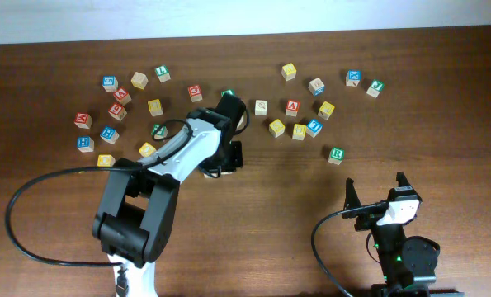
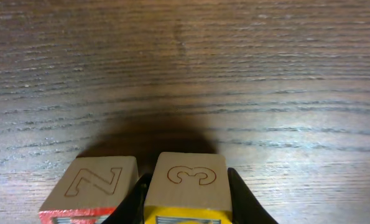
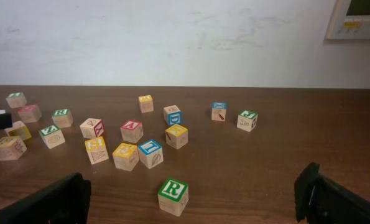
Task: Spell out ICRA
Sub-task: 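Carry the yellow C block and set it right of the I block, then open the left gripper and raise it away toward the upper left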
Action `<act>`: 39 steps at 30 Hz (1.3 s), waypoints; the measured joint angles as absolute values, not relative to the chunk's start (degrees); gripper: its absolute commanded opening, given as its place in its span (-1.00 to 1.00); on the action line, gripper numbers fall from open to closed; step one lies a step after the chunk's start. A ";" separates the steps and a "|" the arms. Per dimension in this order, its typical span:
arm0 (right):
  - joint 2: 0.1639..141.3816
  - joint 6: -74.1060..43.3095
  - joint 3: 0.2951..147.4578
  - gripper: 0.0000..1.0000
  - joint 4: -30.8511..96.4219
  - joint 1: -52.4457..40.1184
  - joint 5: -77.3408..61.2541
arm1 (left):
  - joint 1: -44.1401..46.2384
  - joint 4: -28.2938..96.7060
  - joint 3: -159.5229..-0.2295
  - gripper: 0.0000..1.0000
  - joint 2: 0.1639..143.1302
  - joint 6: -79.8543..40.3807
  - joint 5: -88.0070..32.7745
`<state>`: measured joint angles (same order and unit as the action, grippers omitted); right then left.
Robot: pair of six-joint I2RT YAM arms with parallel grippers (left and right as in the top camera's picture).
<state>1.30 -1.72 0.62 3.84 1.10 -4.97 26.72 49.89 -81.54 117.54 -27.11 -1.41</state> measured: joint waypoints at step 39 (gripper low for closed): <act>1.34 -1.69 0.62 0.96 3.84 1.10 -4.97 | 13.63 77.38 -113.10 0.98 117.54 -27.40 -6.66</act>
<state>1.34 -1.69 0.62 3.84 1.10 -4.97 13.63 77.38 -113.10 117.54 -27.40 -6.66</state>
